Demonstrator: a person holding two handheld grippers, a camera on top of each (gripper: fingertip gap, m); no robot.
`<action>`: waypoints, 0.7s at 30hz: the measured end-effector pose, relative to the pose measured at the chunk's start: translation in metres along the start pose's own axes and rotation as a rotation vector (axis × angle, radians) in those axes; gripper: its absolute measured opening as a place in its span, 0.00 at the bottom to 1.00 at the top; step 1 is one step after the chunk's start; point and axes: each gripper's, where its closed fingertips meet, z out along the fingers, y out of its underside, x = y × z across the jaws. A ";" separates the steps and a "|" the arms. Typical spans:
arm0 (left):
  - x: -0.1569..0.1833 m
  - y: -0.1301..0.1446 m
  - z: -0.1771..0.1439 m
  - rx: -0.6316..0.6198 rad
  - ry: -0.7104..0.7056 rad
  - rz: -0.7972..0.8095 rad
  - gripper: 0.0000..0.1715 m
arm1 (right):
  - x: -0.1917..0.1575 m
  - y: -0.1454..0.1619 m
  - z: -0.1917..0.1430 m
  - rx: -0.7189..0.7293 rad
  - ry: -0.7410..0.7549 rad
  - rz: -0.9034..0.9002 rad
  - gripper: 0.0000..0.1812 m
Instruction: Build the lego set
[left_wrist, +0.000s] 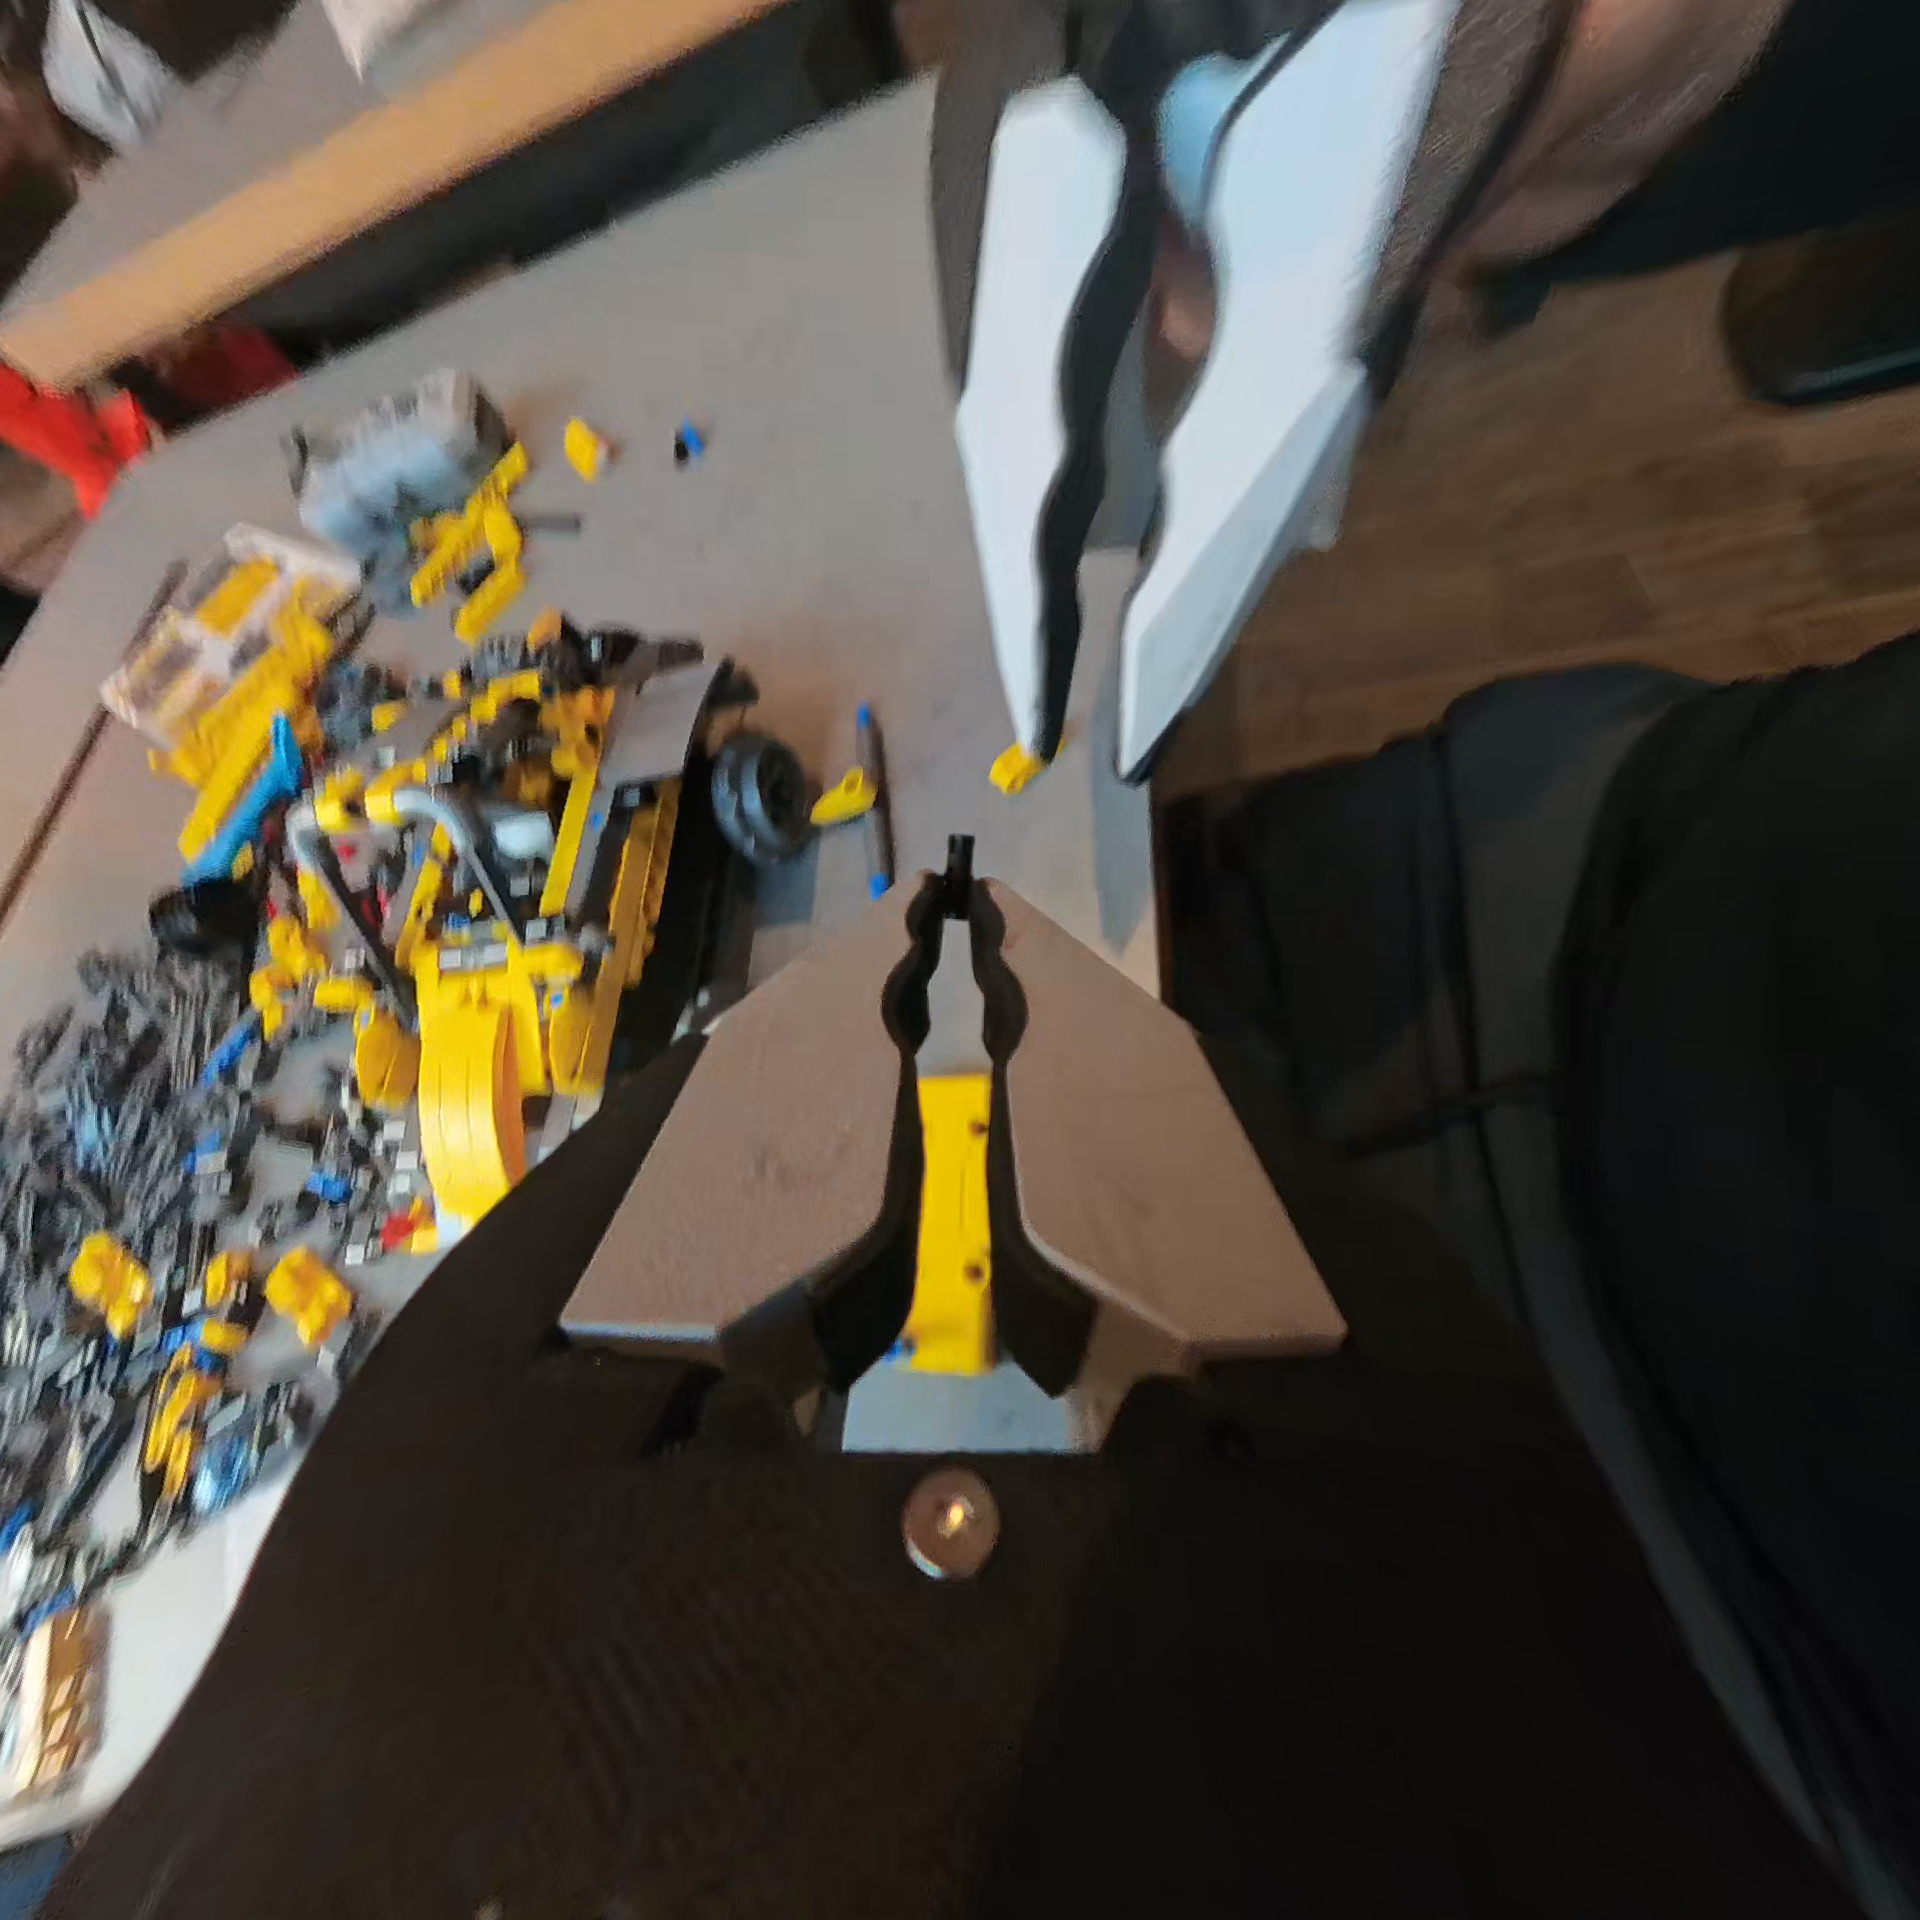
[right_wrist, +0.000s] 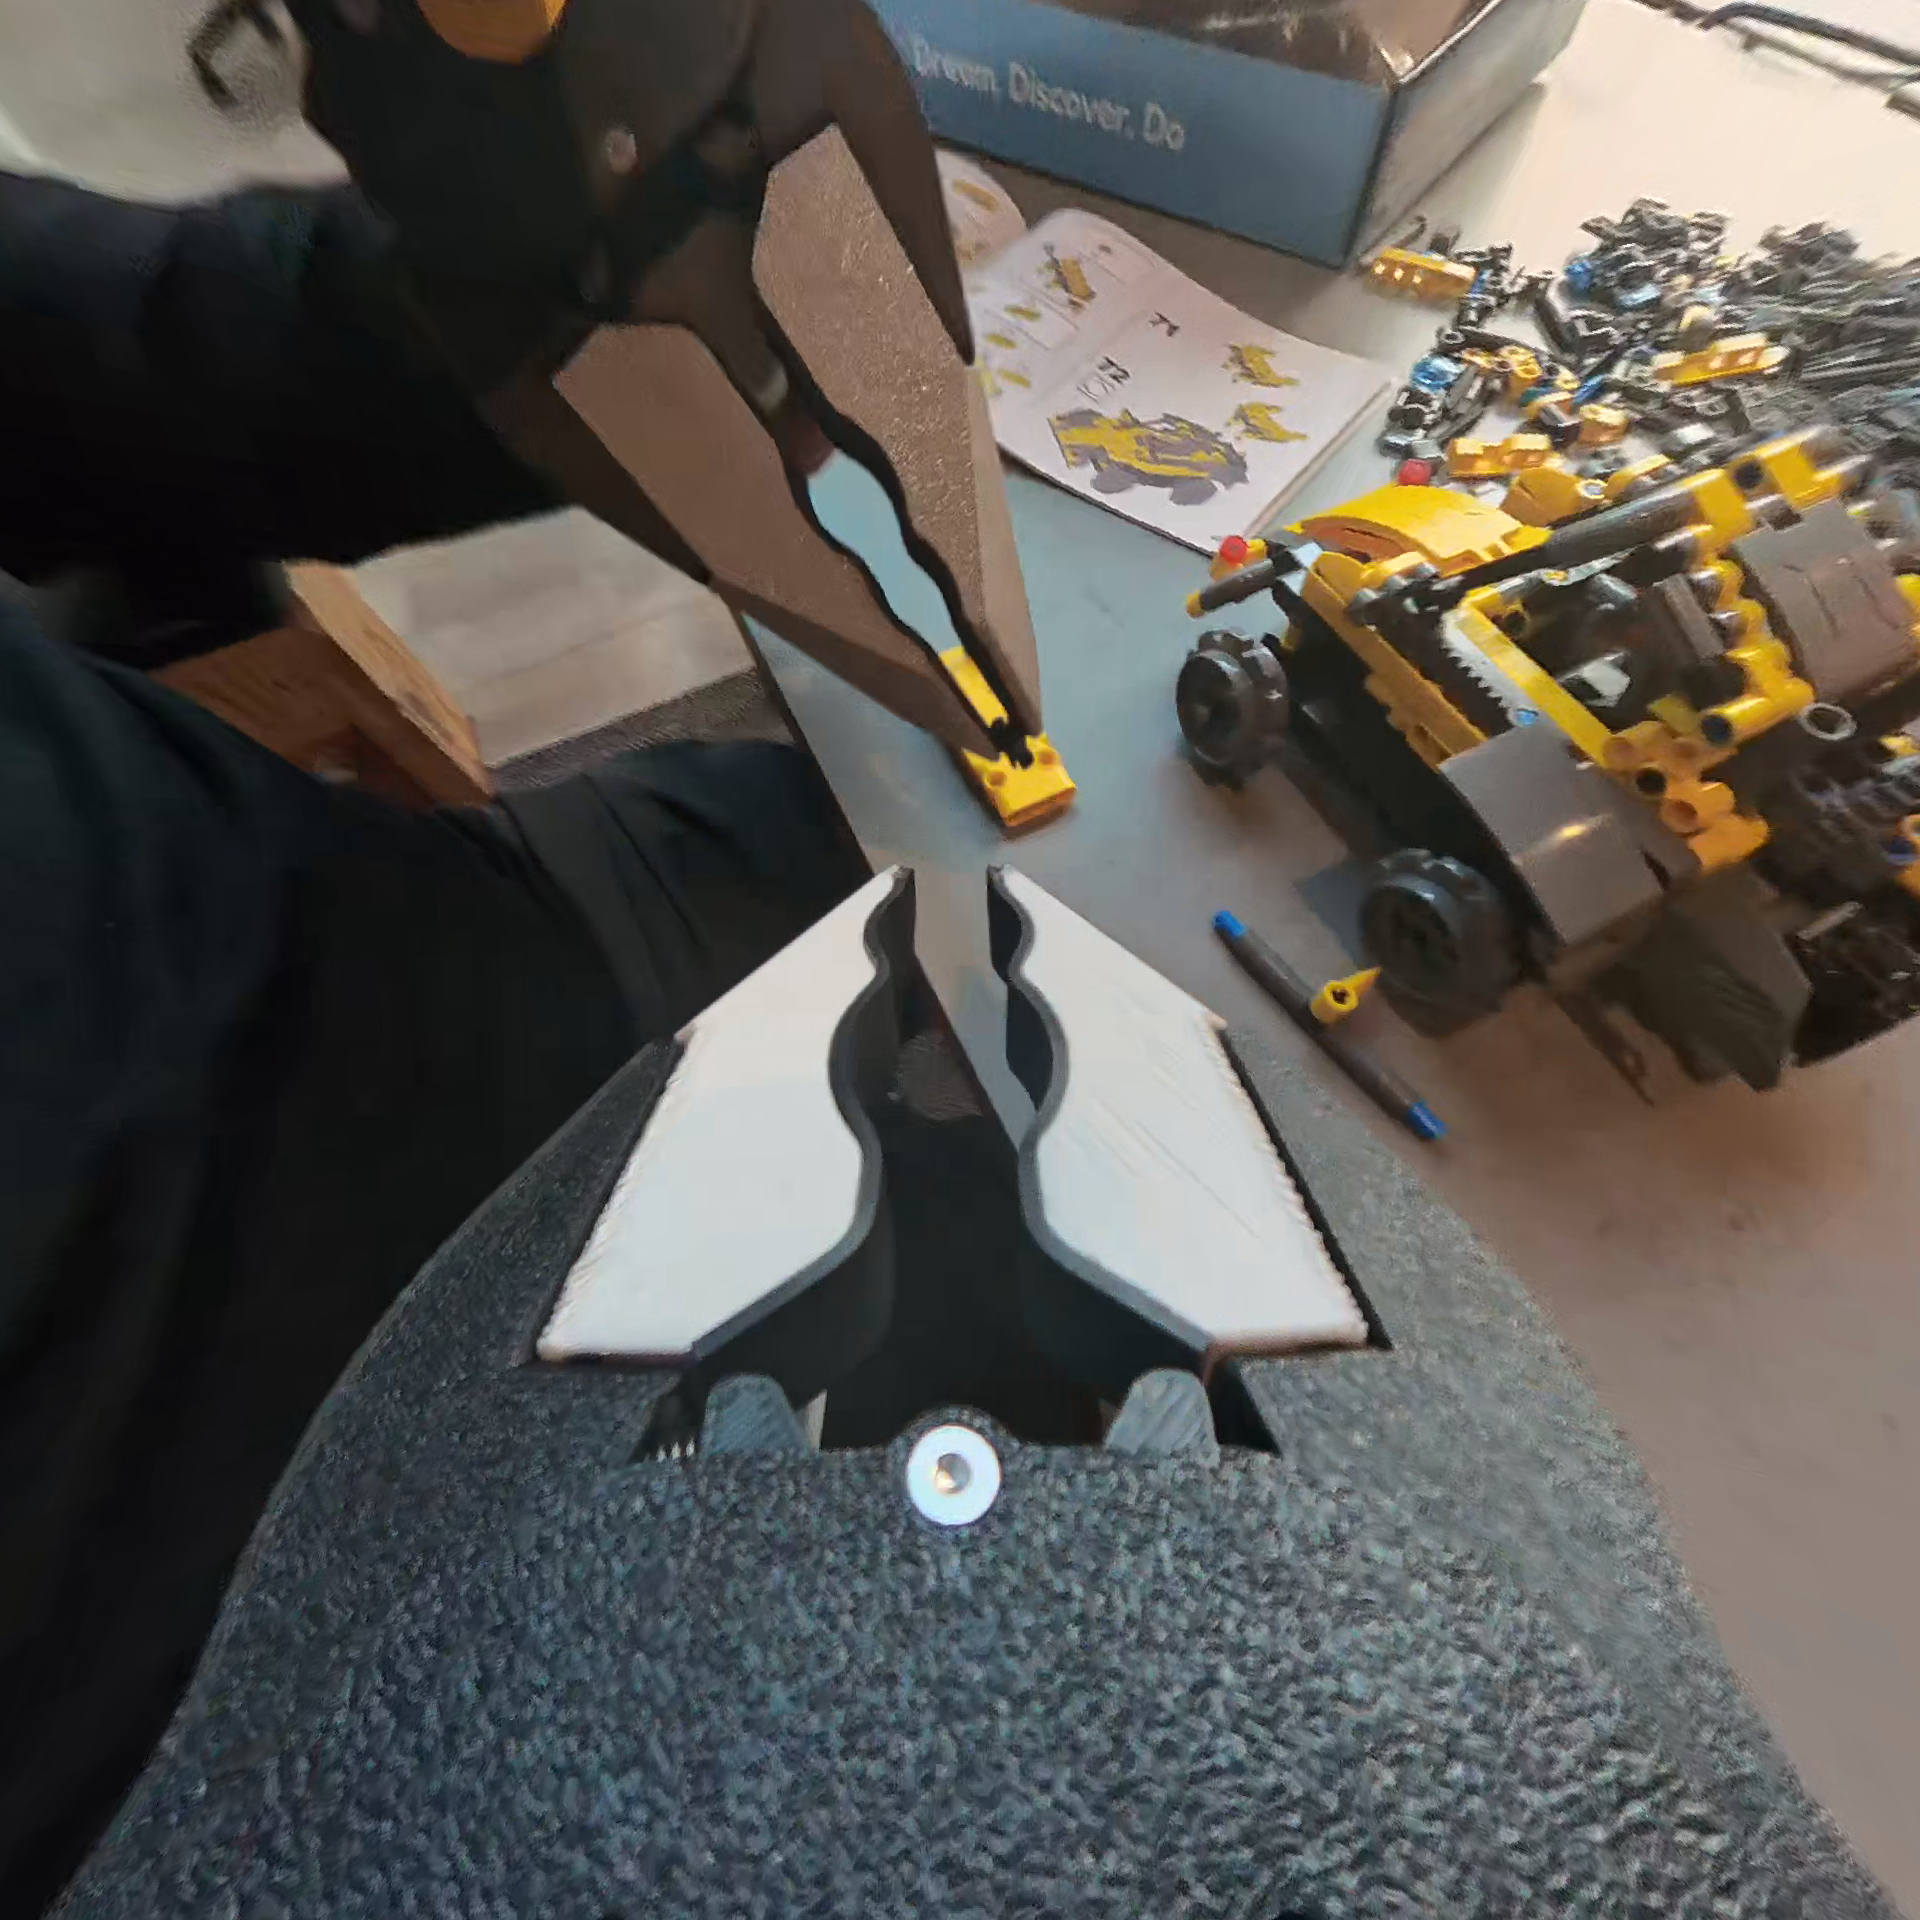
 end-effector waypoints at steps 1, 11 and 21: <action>0.004 -0.010 -0.001 0.073 0.013 0.014 0.00 | -0.002 -0.003 -0.001 0.030 -0.048 0.051 0.08; 0.023 -0.048 0.001 0.299 0.000 0.061 0.01 | -0.008 -0.021 -0.025 0.220 -0.190 0.209 0.04; 0.018 -0.057 0.014 0.299 -0.059 0.011 0.01 | 0.002 -0.014 -0.035 0.216 -0.137 0.224 0.03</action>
